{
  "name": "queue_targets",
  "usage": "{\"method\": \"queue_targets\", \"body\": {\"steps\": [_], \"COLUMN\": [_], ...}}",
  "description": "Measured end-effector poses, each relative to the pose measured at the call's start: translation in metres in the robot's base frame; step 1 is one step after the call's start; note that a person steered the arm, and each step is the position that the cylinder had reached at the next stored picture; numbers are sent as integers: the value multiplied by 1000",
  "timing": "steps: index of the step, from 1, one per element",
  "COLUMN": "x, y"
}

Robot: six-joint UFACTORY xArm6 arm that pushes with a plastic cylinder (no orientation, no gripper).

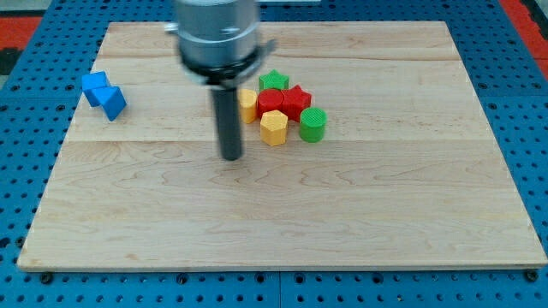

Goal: Push the blue triangle in between the yellow blocks

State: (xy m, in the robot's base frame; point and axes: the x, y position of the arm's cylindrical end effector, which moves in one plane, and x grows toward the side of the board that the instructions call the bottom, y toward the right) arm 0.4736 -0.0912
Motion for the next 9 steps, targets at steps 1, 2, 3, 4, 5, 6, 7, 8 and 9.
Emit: {"method": "queue_targets", "body": {"steps": [1,2,3,4,5,6,7,8,9], "x": [2,-14,-24,-44,-73,-91,-91,-91,-94], "y": [-107,-198,-213,-213,-213,-203,-171,-134,-124]}}
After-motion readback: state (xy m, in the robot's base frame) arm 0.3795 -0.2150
